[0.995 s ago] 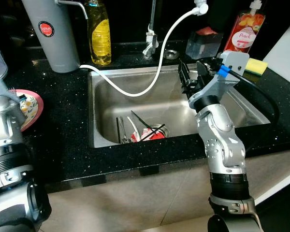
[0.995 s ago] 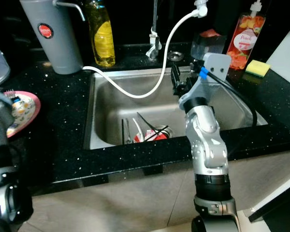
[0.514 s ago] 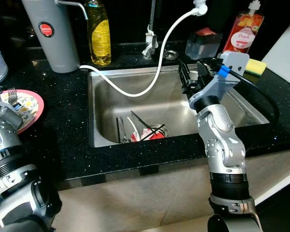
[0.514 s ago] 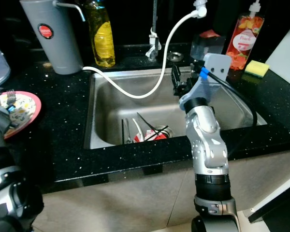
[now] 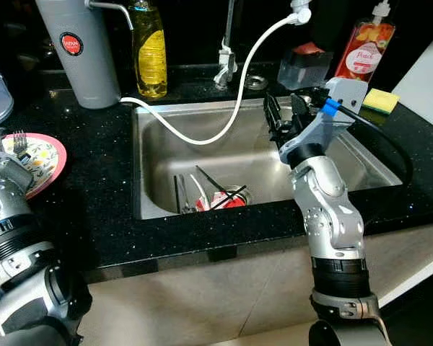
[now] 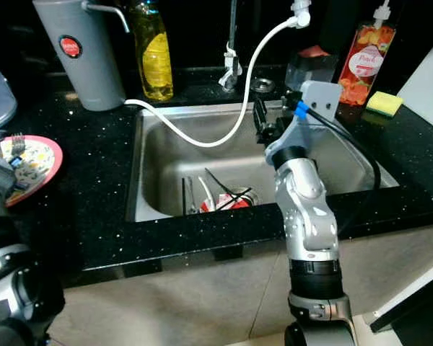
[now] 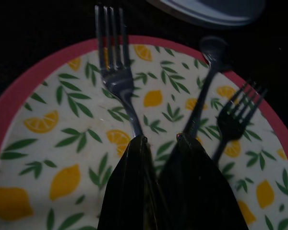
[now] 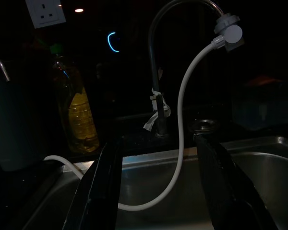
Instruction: Kitchen organization
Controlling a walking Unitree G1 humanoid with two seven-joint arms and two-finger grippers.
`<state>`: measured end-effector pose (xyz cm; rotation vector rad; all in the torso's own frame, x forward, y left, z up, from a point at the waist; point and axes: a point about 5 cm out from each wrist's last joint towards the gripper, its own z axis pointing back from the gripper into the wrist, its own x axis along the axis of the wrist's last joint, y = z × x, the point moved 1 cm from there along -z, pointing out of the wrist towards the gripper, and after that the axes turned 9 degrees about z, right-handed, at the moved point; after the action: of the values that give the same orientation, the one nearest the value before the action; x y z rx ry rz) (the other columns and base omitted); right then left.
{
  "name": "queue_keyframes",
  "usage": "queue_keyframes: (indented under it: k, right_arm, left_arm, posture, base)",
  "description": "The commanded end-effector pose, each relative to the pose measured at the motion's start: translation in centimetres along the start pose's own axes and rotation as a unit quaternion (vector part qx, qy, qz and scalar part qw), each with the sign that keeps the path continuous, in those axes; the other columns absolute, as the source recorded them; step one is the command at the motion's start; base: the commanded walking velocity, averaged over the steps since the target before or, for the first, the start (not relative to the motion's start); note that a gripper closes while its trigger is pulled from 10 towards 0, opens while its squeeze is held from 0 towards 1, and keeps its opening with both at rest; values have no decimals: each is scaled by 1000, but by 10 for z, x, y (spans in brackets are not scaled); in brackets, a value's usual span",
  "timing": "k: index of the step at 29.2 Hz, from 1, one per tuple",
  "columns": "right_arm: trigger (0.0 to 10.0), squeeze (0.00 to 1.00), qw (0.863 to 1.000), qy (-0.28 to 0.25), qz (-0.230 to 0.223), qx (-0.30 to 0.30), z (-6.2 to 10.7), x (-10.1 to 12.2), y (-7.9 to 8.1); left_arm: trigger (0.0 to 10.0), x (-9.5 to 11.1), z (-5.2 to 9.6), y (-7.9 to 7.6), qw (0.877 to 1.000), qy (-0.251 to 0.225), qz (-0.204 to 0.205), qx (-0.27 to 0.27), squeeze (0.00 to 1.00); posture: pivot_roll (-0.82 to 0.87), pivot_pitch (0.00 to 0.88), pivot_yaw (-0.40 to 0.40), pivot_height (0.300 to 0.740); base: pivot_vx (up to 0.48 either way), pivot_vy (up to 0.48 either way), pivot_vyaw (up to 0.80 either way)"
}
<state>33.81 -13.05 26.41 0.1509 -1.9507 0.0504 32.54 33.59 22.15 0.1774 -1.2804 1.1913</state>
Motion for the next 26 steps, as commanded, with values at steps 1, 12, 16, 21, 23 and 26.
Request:
queue_keyframes:
  k: [1,12,16,21,23,26]
  right_arm:
    - [10000,0,1000,-6,-2,3,-2,2,0]
    - [10000,0,1000,-7,-4,4,-3,2,1]
    - [10000,0,1000,-4,-1,4,-2,0,-2]
    - [10000,0,1000,-6,-3,3,-3,1,0]
    - [10000,0,1000,-6,-3,4,-3,1,0]
    - [10000,0,1000,-4,-2,6,-3,0,-1]
  left_arm:
    - [10000,8,-1,1,1000,-7,11,5,0]
    - [10000,-1,-7,0,999,22,27,3,0]
    - [10000,-3,-6,1,999,23,24,0,0]
    - [10000,9,-6,0,1000,-5,20,4,0]
    - [10000,24,-5,0,999,-51,-1,6,0]
    - [10000,30,-4,6,997,-75,-18,19,0]
  posture:
    - [76,0,-5,740]
    - [64,0,-2,740]
    - [72,0,-6,740]
    - [63,0,-2,740]
    - [69,0,-10,740]
    - [74,0,-14,740]
  base:
    - [0,0,0]
    - [0,0,0]
    - [0,0,0]
    - [0,0,0]
    - [0,0,0]
    - [0,0,0]
